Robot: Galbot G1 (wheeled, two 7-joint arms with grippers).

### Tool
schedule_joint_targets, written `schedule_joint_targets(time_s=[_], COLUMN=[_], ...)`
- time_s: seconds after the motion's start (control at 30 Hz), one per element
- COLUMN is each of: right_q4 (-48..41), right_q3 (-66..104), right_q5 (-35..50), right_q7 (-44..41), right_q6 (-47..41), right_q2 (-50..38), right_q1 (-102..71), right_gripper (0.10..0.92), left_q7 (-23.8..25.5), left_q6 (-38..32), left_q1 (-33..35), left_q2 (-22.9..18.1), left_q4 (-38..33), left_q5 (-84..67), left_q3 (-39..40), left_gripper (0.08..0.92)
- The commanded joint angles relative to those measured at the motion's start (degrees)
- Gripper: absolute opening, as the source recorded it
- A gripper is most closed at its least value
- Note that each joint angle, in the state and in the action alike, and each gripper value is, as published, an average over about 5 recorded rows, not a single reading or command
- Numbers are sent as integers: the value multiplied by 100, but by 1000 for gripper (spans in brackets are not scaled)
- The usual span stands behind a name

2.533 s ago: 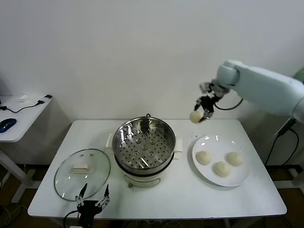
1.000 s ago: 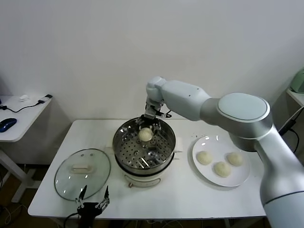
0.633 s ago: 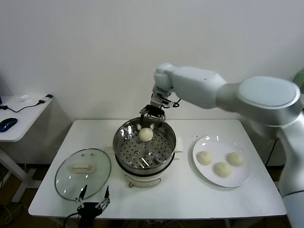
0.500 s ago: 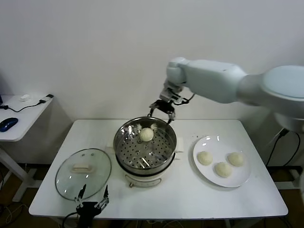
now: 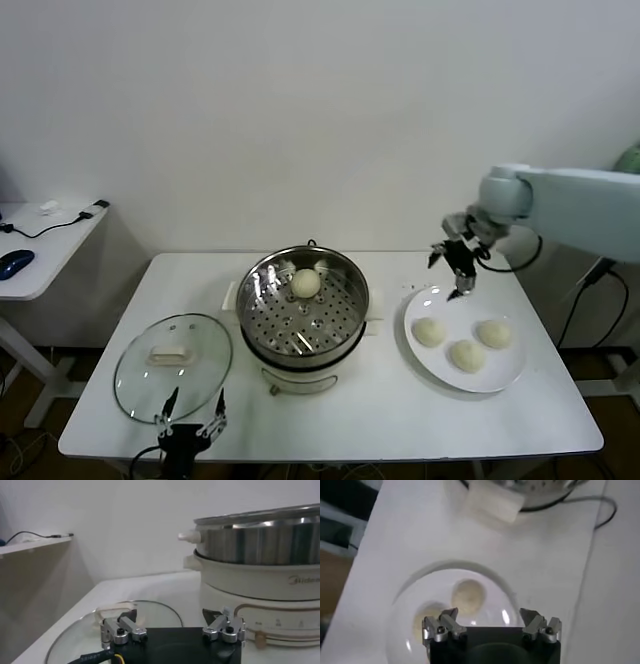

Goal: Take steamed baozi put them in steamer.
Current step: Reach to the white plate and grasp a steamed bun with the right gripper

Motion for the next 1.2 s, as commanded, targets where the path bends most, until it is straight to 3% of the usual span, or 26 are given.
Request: schedule_joint_targets(time_s=[0.03, 0.77, 1.2], right_q4=[-259, -1291, -1102], right_q3=[793, 1913, 1834], right_q5=[-46, -649, -567], right_q7=[360, 713, 454], right_q6=[-903, -890, -792], right_q2=[-399, 428, 340], right_q1=[-1509, -2629, -2295], right_gripper=[823, 819, 704], left_q7=[2, -7, -14], left_q6=[7, -29, -32], left_q1=[9, 8, 60], left_q2=[-20, -18, -27], left_q4=[35, 140, 86], left_q5=[3, 52, 110], left_q3=[-18, -74, -50], left_gripper=[823, 823, 823])
